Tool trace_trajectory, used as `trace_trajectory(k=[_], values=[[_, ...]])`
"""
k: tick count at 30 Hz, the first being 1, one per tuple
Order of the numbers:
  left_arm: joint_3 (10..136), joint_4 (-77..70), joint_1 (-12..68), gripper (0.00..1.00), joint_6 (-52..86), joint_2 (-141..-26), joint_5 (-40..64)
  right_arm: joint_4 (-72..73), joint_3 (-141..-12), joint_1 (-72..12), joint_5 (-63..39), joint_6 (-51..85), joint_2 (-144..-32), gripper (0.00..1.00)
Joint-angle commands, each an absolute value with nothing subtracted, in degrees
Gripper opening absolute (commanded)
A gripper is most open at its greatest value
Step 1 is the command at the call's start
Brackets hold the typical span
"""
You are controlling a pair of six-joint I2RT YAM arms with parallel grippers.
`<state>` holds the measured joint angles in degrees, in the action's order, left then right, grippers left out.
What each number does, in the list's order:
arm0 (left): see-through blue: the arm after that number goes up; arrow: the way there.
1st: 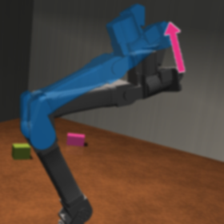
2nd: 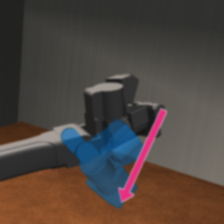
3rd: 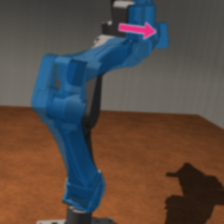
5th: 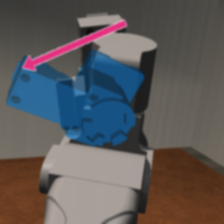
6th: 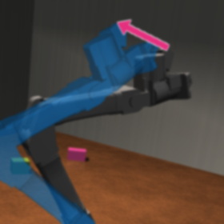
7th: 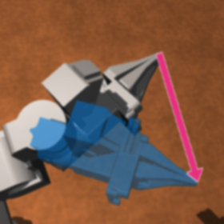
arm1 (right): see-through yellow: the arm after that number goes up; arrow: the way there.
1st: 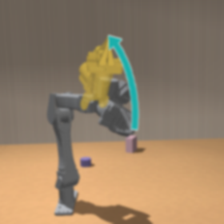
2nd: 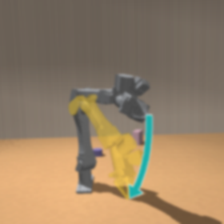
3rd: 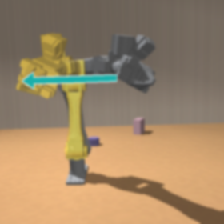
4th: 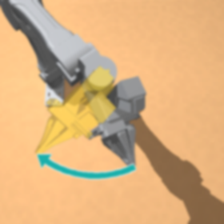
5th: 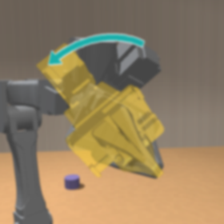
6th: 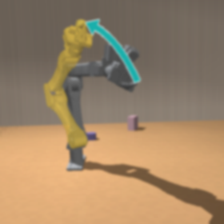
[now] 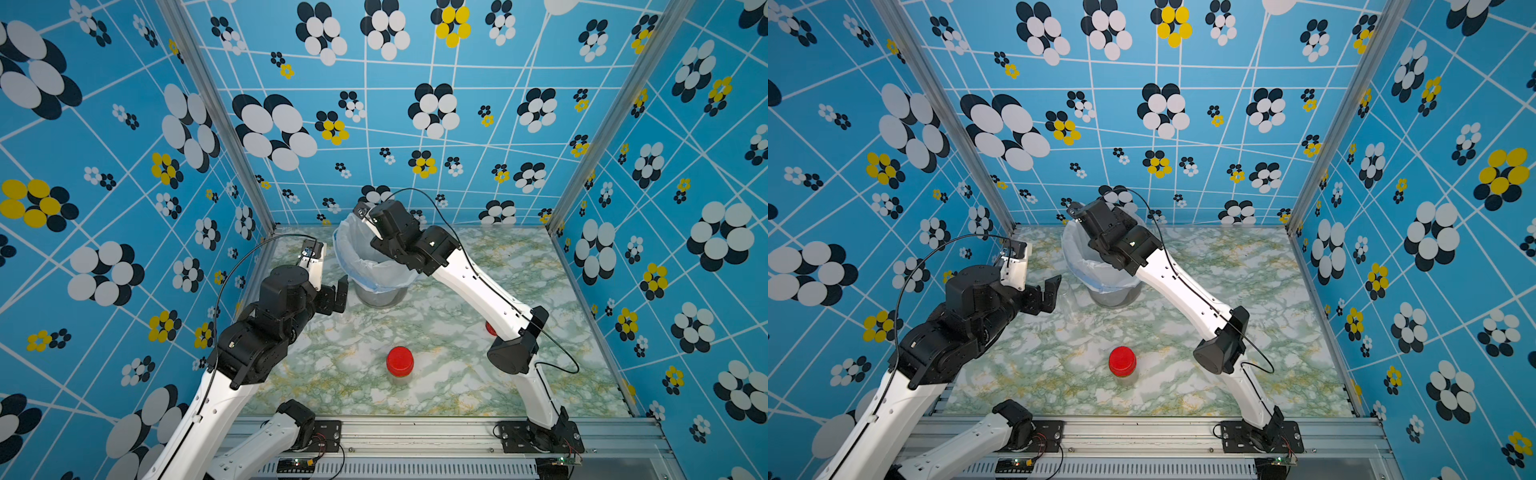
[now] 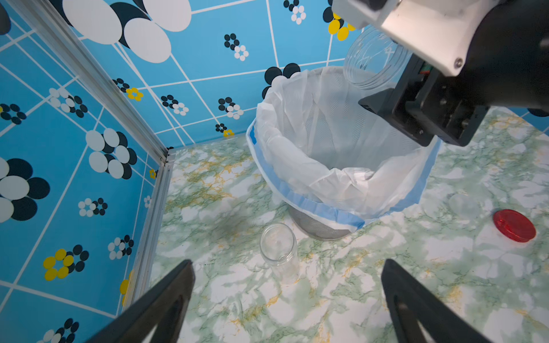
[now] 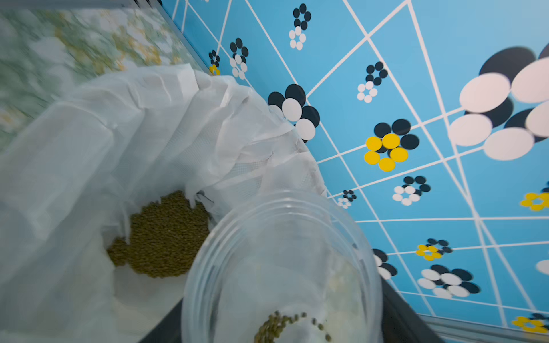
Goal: Empty moldy mung beans from jars
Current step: Pour the moldy mung beans from the jar into the trash bin.
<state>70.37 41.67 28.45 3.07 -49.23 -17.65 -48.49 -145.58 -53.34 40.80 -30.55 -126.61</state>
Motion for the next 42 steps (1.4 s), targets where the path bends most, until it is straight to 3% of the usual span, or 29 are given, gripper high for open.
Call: trace_trajectory(k=[1, 10, 23, 42], values=[[68.3, 38.4, 27.8, 0.99, 3.8, -48.2, -21.5, -41.3, -143.1, -54.4, 54.5, -45.8, -127.1, 0.48], [65.8, 36.7, 26.3, 1.00, 3.2, -47.2, -20.9, -28.3, -142.9, -56.2, 57.9, -59.9, -129.6, 0.48], [63.6, 35.4, 25.1, 1.00, 3.8, -44.7, -20.6, -0.8, -127.8, -56.1, 64.1, -93.4, -130.1, 0.51], [62.8, 35.2, 24.7, 0.99, 4.1, -44.2, -17.9, 5.4, -127.9, -55.3, 62.2, -103.5, -127.1, 0.52]])
